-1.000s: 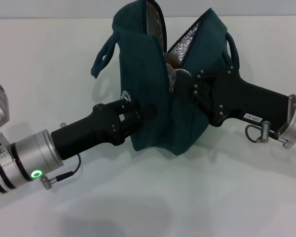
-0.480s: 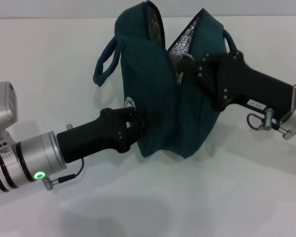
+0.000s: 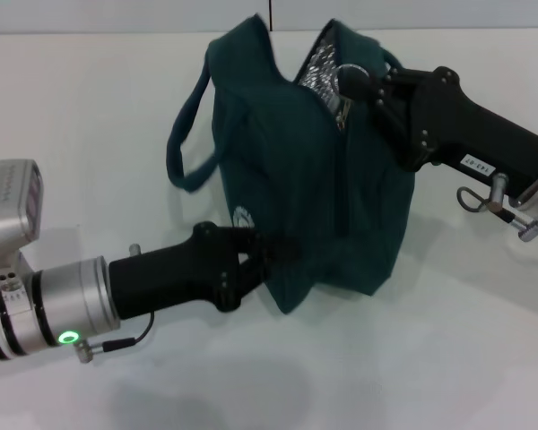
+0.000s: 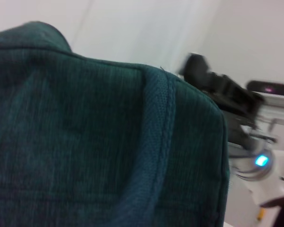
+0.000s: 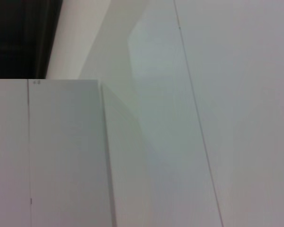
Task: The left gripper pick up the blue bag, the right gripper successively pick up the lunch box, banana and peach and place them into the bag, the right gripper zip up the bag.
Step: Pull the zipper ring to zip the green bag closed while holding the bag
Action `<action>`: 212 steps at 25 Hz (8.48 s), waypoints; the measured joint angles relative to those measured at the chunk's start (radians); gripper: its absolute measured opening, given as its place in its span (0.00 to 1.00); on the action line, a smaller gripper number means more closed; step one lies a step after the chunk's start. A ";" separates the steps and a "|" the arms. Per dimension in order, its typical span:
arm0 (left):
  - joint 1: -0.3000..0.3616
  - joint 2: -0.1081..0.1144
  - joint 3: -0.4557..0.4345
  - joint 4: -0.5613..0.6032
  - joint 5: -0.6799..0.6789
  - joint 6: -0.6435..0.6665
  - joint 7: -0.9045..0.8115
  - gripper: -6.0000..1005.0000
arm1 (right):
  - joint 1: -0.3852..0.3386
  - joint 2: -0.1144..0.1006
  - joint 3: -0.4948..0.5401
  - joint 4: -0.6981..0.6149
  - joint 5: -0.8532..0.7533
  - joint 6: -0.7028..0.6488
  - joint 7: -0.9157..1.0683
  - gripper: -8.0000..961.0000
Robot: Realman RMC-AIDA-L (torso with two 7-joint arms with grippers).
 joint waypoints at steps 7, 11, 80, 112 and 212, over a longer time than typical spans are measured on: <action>0.007 0.004 0.013 0.022 0.028 0.041 -0.025 0.08 | 0.001 0.000 -0.002 -0.003 0.010 0.011 0.015 0.07; 0.008 0.005 0.013 0.022 0.047 0.050 -0.027 0.07 | 0.001 0.000 -0.001 -0.009 0.015 0.011 0.026 0.08; -0.066 -0.012 -0.223 0.021 -0.086 0.001 0.158 0.36 | 0.066 0.000 -0.027 -0.009 0.077 0.065 0.086 0.10; -0.056 0.005 -0.152 0.097 0.024 0.134 0.014 0.07 | 0.063 -0.005 -0.010 -0.007 0.126 0.121 0.088 0.11; -0.112 -0.005 0.735 1.642 0.720 -0.138 -1.804 0.64 | -0.027 0.000 0.038 0.008 0.162 0.061 0.185 0.15</action>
